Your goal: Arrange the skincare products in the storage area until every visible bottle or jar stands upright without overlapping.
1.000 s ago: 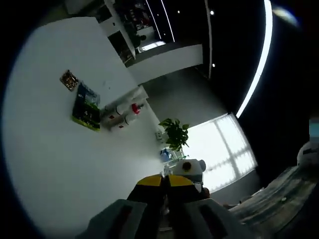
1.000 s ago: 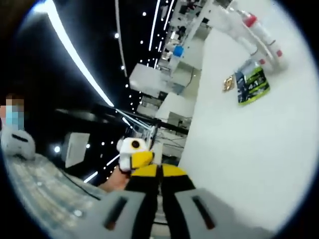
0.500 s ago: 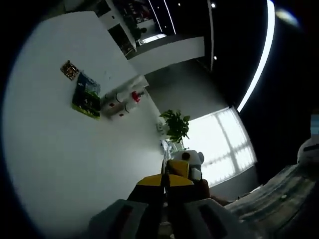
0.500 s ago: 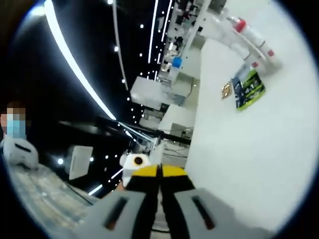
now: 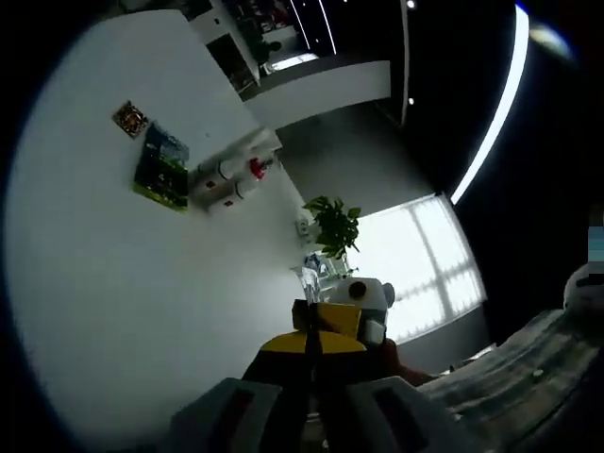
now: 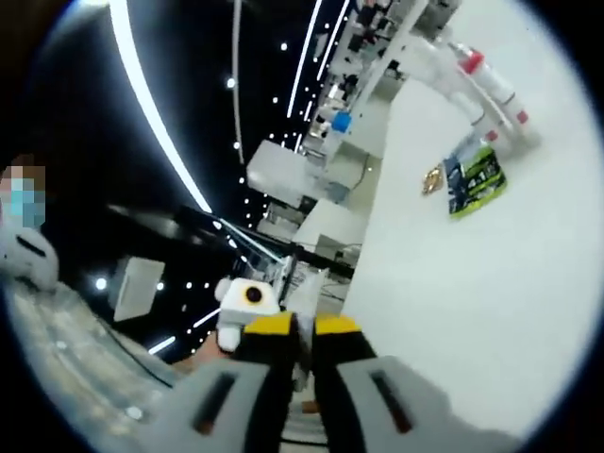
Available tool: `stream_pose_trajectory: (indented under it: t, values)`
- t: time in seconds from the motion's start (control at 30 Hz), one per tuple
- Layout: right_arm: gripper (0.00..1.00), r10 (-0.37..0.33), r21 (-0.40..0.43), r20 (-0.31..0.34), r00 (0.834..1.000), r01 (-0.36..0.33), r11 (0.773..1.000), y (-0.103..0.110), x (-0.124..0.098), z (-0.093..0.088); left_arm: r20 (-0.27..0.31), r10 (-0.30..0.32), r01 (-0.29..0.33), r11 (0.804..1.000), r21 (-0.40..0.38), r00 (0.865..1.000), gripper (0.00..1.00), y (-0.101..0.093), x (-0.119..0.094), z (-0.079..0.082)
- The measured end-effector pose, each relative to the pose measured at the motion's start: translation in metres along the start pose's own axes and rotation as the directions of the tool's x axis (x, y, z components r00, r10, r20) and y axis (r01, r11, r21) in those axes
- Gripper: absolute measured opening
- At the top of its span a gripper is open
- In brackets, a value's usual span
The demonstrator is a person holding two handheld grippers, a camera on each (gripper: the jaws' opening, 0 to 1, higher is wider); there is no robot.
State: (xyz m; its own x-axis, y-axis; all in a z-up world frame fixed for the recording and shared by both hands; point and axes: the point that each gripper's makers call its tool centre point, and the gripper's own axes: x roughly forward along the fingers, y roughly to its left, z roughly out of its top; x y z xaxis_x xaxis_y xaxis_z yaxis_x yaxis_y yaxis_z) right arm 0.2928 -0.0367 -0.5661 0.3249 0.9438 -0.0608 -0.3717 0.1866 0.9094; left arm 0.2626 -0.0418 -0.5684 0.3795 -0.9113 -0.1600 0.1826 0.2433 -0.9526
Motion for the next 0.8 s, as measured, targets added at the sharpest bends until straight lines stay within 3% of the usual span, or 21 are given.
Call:
stream_pose_trajectory:
  t: [0.8]
  values:
    - [0.04, -0.043, -0.044, -0.047, 0.998, 0.041, 0.998, -0.007, 0.004, -0.004, 0.048, 0.034, -0.032, 0.999, -0.026, 0.998, 0.00, 0.011, -0.011, 0.002]
